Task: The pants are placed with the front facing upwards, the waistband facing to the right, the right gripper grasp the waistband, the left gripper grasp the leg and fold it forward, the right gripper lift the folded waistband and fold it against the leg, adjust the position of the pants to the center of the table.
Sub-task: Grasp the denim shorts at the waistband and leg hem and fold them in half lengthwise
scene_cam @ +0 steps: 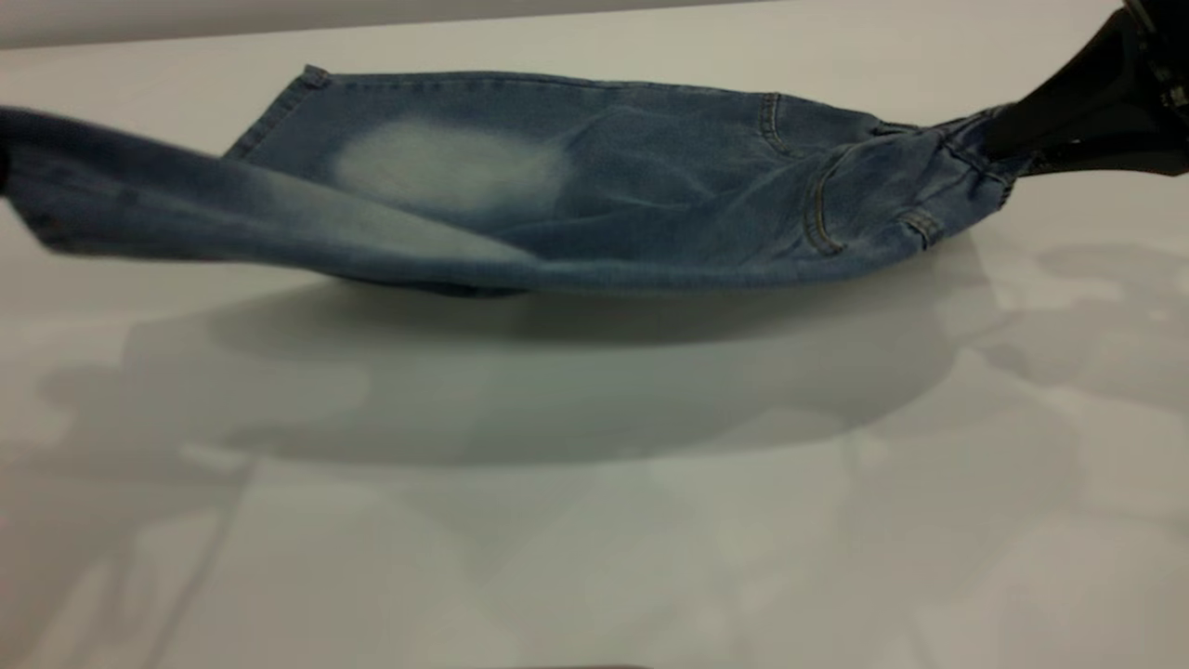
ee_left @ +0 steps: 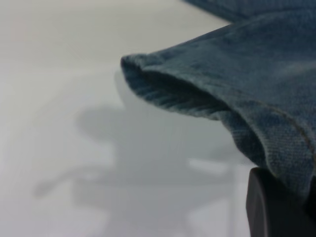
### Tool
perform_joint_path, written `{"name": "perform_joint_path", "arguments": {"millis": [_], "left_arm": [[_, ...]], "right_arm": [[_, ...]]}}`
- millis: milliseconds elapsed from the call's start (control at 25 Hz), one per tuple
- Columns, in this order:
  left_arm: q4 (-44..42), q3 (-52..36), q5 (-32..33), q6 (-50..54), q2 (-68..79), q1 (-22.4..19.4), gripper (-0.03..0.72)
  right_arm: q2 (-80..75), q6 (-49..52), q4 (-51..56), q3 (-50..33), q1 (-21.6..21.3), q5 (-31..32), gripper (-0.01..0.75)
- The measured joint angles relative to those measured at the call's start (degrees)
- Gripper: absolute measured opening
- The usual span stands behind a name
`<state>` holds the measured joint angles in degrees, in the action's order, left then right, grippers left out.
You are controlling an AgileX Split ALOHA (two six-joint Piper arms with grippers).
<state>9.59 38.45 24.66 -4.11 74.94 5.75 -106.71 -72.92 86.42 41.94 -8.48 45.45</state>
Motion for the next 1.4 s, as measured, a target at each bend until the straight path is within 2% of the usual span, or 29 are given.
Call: {"name": "perform_joint_path", "arguments": {"millis": [280,600,800,1160,1400], "left_arm": [[-0.4,9.8,-3.2,-1.5,12.9,0.0,0.053],[-0.4,22.0,-3.7,-3.2,26.8,0.0,0.053],[-0.4,28.6,-4.2,-5.2,32.4,0.6,0.053],[-0.4,32.4,-14.8,-8.3,39.8,4.9,0.053],[-0.4,32.5,-23.6,-9.1,43.1,5.2,0.053]], "right_arm": [[0.0,1.8,1.3,1.7,0.0,-4.6,0.039],[-0.6,2.9,1.9,5.9,0.0,-10.8,0.039],[-4.7,0.4,2.3,10.8,0.0,-11.2,0.039],[-10.8,-12.6,11.4,16.4,0.7,-10.5,0.039],[-13.9,-20.1,16.4,18.1,0.7,-10.5,0.039]]}}
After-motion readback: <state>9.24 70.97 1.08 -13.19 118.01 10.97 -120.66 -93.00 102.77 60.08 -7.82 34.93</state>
